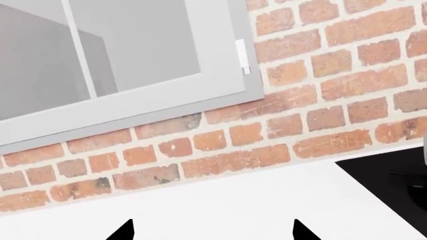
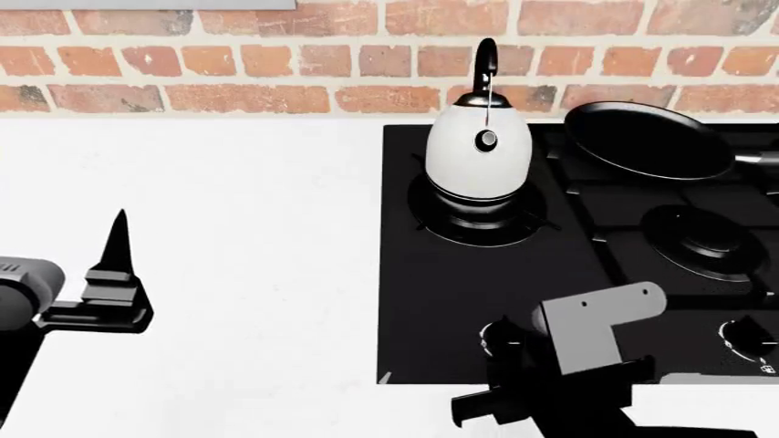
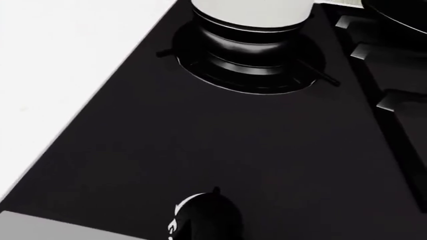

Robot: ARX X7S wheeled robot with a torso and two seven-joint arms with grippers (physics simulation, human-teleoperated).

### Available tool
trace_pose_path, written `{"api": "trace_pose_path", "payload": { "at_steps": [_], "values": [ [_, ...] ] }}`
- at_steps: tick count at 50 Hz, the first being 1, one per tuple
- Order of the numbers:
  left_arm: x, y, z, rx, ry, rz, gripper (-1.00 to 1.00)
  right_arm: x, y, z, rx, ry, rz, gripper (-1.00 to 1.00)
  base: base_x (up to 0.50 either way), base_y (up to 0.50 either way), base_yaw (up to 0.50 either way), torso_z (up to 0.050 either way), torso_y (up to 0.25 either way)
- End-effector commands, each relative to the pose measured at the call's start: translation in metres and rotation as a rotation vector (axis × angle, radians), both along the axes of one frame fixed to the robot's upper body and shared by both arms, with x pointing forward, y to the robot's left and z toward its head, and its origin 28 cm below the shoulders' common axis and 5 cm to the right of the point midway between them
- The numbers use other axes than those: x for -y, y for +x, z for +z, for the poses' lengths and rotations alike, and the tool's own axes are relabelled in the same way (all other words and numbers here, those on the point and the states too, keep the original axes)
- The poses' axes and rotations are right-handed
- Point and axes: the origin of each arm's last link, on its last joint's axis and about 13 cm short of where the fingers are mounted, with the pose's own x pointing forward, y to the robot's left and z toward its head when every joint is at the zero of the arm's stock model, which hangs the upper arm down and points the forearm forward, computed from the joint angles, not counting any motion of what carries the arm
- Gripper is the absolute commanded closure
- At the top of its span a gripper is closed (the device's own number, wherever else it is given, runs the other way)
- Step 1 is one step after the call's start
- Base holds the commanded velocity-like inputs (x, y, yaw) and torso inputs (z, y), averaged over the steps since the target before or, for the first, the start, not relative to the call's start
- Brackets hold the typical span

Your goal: Pick the kettle from the counter and place it on a stove burner. Then turn the burner on.

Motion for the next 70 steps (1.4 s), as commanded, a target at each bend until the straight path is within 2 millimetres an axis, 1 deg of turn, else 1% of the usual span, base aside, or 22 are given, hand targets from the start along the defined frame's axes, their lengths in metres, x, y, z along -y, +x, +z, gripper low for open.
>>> {"api": "trace_pose_path", "payload": {
  "at_steps": [1, 9, 13, 17, 23, 27, 33, 38, 43, 49, 51, 54, 59, 63, 70],
  "values": [
    [0.0, 0.0, -0.001, -0.003, -0.003, -0.002, -1.0, 0.0, -0.001, 0.002, 0.031, -0.007, 0.003, 1.0, 0.0, 0.0, 0.0, 0.0, 0.0],
    [0.0, 0.0, -0.002, -0.003, -0.007, -0.001, -1.0, 0.002, -0.001, -0.001, 0.027, -0.008, -0.005, 1.0, 0.0, 0.0, 0.0, 0.0, 0.0],
    [0.0, 0.0, -0.002, -0.004, -0.007, -0.003, -1.0, 0.002, -0.003, -0.002, 0.028, -0.055, 0.022, 1.0, 0.0, 0.0, 0.0, 0.0, 0.0],
    [0.0, 0.0, -0.002, -0.003, -0.009, -0.003, -1.0, 0.002, -0.007, -0.008, 0.04, -0.153, 0.118, 1.0, 0.0, 0.0, 0.0, 0.003, 0.003],
    [-0.002, -0.004, -0.001, 0.003, -0.008, 0.009, -1.0, 0.01, 0.002, -0.01, 0.028, -0.163, 0.121, 1.0, 0.0, 0.0, 0.0, 0.0, 0.0],
    [-0.001, -0.003, -0.003, -0.001, -0.009, 0.009, -1.0, 0.021, 0.012, -0.009, 0.028, -0.146, 0.101, 1.0, 0.0, 0.0, 0.0, 0.0, 0.0],
    [-0.001, -0.004, -0.003, -0.002, -0.009, 0.013, -1.0, 0.031, 0.02, -0.01, 0.029, -0.109, 0.083, 1.0, 0.0, 0.0, 0.0, 0.0, 0.0],
    [-0.001, -0.003, -0.004, -0.004, -0.013, 0.01, -1.0, 0.045, 0.027, -0.011, 0.029, -0.076, 0.046, 1.0, 0.0, 0.0, 0.0, 0.0, 0.0],
    [0.0, -0.004, -0.004, -0.004, -0.014, 0.01, -1.0, 0.047, 0.029, -0.015, 0.024, -0.068, 0.046, 1.0, 0.01, 0.0, 0.0, 0.0, 0.0],
    [-0.001, -0.004, -0.004, -0.005, -0.017, 0.014, -1.0, 0.051, 0.026, -0.019, -0.006, -0.072, 0.071, 1.0, 0.0, 0.0, 0.0, 0.0, 0.0],
    [-0.001, -0.004, -0.005, -0.005, -0.018, 0.013, -1.0, 0.051, 0.02, -0.022, -0.033, -0.098, 0.134, 1.0, 0.01, 0.0, 0.0, 0.0, 0.0],
    [-0.001, -0.004, -0.005, -0.005, -0.019, 0.014, -1.0, 0.053, 0.015, -0.025, -0.037, -0.124, 0.181, 1.0, 0.0, 0.0, 0.0, 0.0, 0.0],
    [-0.001, -0.004, -0.005, -0.005, -0.018, 0.015, -1.0, 0.056, 0.014, -0.025, 0.019, -0.14, 0.236, 1.0, 0.0, 0.0, 0.0, 0.0, 0.0],
    [0.0, -0.003, -0.007, -0.007, -0.024, 0.012, -1.0, 0.063, 0.02, -0.019, 0.075, -0.124, 0.213, 1.0, 0.0, 0.0, 0.0, 0.0, 0.0],
    [0.0, -0.003, -0.006, -0.006, -0.025, 0.014, -1.0, 0.07, 0.029, -0.022, 0.119, -0.109, 0.211, 1.0, 0.0, 0.0, 0.0, 0.0, 0.0]
  ]
}}
